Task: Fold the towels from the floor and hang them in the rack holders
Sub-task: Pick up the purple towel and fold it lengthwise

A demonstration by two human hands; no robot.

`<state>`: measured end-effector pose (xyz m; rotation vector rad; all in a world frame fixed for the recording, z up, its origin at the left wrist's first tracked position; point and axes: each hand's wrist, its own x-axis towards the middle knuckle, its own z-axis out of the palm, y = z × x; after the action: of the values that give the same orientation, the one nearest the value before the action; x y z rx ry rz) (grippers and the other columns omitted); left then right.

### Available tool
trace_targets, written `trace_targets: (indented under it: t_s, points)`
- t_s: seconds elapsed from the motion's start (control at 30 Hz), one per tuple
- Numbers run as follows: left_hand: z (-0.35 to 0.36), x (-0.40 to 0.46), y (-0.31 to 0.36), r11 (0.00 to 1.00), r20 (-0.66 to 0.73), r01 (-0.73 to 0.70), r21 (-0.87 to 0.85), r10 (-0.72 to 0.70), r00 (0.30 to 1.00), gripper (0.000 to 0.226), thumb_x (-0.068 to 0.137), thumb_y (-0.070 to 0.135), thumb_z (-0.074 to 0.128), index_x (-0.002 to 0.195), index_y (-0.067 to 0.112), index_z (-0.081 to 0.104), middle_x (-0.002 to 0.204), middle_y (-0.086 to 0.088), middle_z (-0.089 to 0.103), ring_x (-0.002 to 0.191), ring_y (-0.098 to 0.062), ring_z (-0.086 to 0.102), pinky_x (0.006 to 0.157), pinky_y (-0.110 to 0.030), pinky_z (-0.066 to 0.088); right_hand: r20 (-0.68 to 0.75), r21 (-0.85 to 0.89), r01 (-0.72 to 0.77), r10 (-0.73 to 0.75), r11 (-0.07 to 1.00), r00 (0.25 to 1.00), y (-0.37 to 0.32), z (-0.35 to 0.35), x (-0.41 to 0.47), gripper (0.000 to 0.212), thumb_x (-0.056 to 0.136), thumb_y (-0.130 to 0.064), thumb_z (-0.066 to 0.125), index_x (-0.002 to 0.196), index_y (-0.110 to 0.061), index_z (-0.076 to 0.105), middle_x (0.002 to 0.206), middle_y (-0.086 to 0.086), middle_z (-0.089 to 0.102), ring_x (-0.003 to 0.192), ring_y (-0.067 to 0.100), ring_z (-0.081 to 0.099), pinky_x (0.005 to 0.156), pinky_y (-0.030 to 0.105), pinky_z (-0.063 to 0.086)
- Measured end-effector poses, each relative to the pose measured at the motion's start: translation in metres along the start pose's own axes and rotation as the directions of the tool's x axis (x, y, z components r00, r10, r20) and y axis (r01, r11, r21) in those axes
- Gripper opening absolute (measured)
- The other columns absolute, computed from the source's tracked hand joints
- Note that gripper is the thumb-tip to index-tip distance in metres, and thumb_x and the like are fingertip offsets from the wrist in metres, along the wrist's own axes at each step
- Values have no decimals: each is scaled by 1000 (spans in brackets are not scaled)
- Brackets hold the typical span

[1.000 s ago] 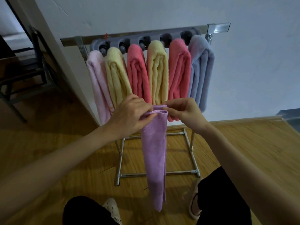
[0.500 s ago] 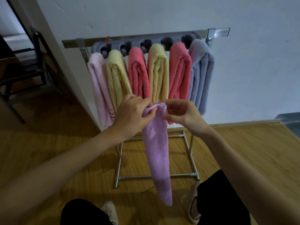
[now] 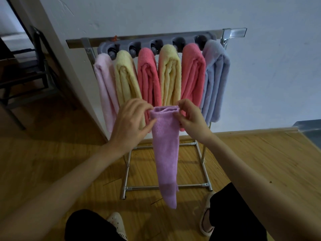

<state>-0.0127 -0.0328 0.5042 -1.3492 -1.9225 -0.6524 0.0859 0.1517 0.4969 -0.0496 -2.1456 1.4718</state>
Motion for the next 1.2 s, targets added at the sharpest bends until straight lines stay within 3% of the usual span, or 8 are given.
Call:
trace_targets:
  t_s: [0.1,0.17,0.3,0.47,0.73,0.93,1.1,1.2]
  points:
    - [16,-50,-11,950,192,284,-132,-257,947,66,71,39,78,123,10,50,120,-3,55,112,-11,48,97,-26,39,31,19,-52,51,998,998,4,10,-7,17,96,5,44,98,-12,42,94,15,61,74,5,57,63,25,50]
    - [30,-75,-15,835,422,508,-214,-389,819,80,66,37,82,132,11,45,128,1,53,117,-7,47,99,-27,40,59,32,-82,80,996,995,4,17,-10,15,96,5,44,100,-9,41,94,27,61,75,17,57,63,42,51]
    - [59,-101,-19,438,713,813,-385,-418,563,54,68,14,84,115,13,60,110,3,66,106,-14,61,92,-25,51,43,174,-193,189,966,981,-1,32,-9,11,98,-4,47,108,-5,42,87,10,62,72,16,60,60,36,56]
    - [79,-133,-13,324,801,862,-389,-343,491,25,78,22,75,101,17,68,97,1,72,93,-13,68,84,-25,55,-46,529,-301,380,794,924,-10,33,-7,11,98,0,45,108,-2,47,76,6,57,63,17,60,57,32,54]
    - [101,-157,5,97,944,968,-233,-215,249,45,70,42,77,110,26,62,114,7,67,104,-5,63,84,-20,53,-55,833,-313,632,456,773,-13,1,-3,22,95,5,42,77,-4,51,48,2,46,37,7,45,36,18,38]
    - [94,-148,-10,178,900,955,-237,-330,285,28,73,44,71,94,25,70,84,14,72,81,-2,65,65,-15,50,-431,796,-242,800,555,417,29,-30,-21,22,84,15,50,68,-1,49,64,14,56,51,16,59,38,21,49]
    - [65,-100,-27,200,836,907,-371,-353,420,13,70,40,74,69,27,75,67,13,69,64,1,63,58,-11,45,-246,629,-615,872,476,423,100,-26,-54,26,86,-14,70,81,3,51,72,14,58,57,20,62,46,30,54]
    - [49,-66,-31,323,825,856,-403,-276,493,23,77,31,72,58,21,67,59,10,57,60,-4,54,55,-15,40,-154,386,-789,877,477,455,125,-8,-69,12,86,2,61,81,3,50,76,16,57,57,22,61,47,33,56]
